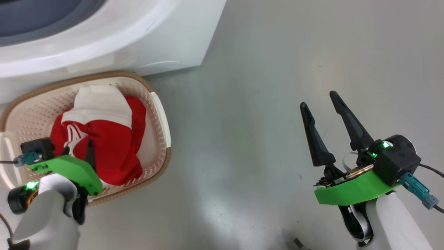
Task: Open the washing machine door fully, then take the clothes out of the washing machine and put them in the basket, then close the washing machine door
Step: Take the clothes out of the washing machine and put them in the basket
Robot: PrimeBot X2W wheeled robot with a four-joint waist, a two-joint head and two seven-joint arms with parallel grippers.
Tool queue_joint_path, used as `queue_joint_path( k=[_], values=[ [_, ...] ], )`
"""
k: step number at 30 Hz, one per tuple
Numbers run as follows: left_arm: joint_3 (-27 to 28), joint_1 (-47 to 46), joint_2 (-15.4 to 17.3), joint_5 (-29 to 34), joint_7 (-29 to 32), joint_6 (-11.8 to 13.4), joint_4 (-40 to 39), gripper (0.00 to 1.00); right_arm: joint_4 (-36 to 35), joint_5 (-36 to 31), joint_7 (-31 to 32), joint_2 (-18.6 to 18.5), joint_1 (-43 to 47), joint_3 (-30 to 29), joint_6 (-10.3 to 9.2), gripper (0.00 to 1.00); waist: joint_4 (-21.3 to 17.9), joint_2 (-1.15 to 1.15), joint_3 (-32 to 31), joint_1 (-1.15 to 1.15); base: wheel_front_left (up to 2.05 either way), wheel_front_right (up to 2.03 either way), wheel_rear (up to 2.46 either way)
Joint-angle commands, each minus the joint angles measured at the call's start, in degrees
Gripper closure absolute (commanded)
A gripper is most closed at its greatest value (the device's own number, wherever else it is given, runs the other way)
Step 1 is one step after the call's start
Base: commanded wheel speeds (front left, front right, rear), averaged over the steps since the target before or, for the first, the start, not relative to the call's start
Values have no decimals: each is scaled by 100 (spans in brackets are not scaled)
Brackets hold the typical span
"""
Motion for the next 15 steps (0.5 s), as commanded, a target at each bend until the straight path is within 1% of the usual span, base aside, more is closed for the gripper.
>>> queue_joint_path(
  k=[1,8,12,15],
  values=[
    [98,111,156,3,-103,-39,-95,0,-105,-34,-36,-40,129,71,29,0,38,0,-85,0,0,0,0],
    [-87,286,10,122,-518,-96,-570,0,-114,-128,-36,-40,250,16,29,0,172,0,-303,0,0,0,0],
    [-136,456,-55,203,-688,-52,-1131,0,-109,-174,-36,-40,303,-39,29,0,268,0,-402,0,0,0,0],
    [-153,656,-56,306,-741,63,-1674,0,-100,-196,-36,-40,338,-64,29,0,322,0,-474,0,0,0,0]
  ],
)
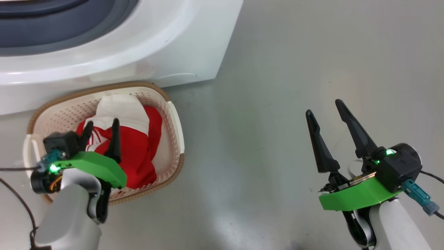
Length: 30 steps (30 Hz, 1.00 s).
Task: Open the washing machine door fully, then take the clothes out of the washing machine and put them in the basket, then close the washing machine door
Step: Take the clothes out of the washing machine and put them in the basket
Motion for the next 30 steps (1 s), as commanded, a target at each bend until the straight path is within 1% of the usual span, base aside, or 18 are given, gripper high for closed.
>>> queue_joint_path(
  k=[1,5,10,11,14,17,21,30],
  values=[
    [127,287,154,110,-82,141,-467,0,-117,-44,-36,-39,145,88,29,0,82,0,-103,0,0,0,0],
    [152,662,129,209,-95,325,-1318,0,-108,-73,-36,-39,173,49,29,0,136,0,-223,0,0,0,0],
    [141,1131,72,218,-68,483,-2235,0,-77,-137,-36,-39,208,-10,29,0,199,0,-402,0,0,0,0],
    [120,1282,73,229,-49,534,-2575,0,-62,-172,-36,-39,224,-32,29,0,230,0,-484,0,0,0,0],
    [92,1514,68,264,-16,654,-3021,0,-37,-230,-36,-39,247,-65,29,0,278,0,-630,0,0,0,0],
    [72,1749,53,292,19,783,-3367,0,-17,-276,-36,-39,272,-92,29,0,319,0,-795,0,0,0,0],
    [38,1979,14,312,9,862,-3677,0,8,-316,-36,-39,318,-134,29,0,365,0,-964,0,0,0,0],
    [-96,2497,-43,402,-47,907,-4208,0,85,-456,-36,-39,526,-303,29,0,534,0,-1460,0,0,0,0]
  ],
)
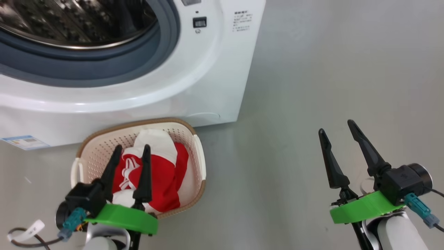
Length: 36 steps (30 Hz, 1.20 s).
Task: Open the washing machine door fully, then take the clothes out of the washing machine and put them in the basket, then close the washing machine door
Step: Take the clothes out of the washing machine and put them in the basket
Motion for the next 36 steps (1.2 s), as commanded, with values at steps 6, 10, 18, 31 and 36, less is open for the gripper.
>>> queue_joint_path(
  k=[6,10,18,31,36],
  values=[
    [143,299,42,31,-87,28,-310,0,-117,-95,-36,-40,206,3,29,0,162,0,-469,0,0,0,0],
    [131,450,69,67,-99,-4,-415,0,-116,-86,-36,-40,307,-58,29,0,169,0,-630,0,0,0,0],
    [301,815,119,220,-116,109,-701,0,-142,-101,-36,-40,549,-167,29,0,126,0,-905,0,0,0,0],
    [854,1551,-38,480,-119,85,-1194,0,-209,-198,-36,-40,1004,-336,29,0,128,0,-1464,0,0,0,0],
    [983,1730,-92,546,-119,26,-1246,0,-242,-223,-36,-40,1126,-374,29,0,118,0,-1590,0,0,0,0]
  ],
)
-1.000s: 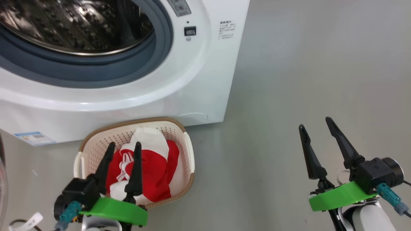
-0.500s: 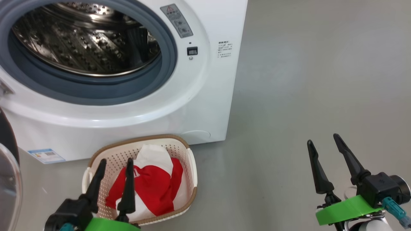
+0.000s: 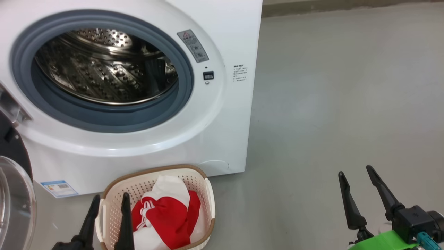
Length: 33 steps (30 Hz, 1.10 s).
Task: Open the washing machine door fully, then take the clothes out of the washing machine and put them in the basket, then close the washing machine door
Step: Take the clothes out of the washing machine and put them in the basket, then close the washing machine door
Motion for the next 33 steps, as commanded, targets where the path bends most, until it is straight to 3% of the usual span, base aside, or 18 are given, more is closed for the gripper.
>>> queue_joint_path(
  k=[1,33],
  values=[
    [230,-47,27,45,-68,-42,-162,0,-156,-72,-36,-72,-49,123,29,0,-8,0,-76,0,0,0,0],
    [422,91,-230,422,-69,-212,-45,0,-321,-155,-6,-72,129,87,29,0,-41,0,-139,0,-17,16,1]
  ],
)
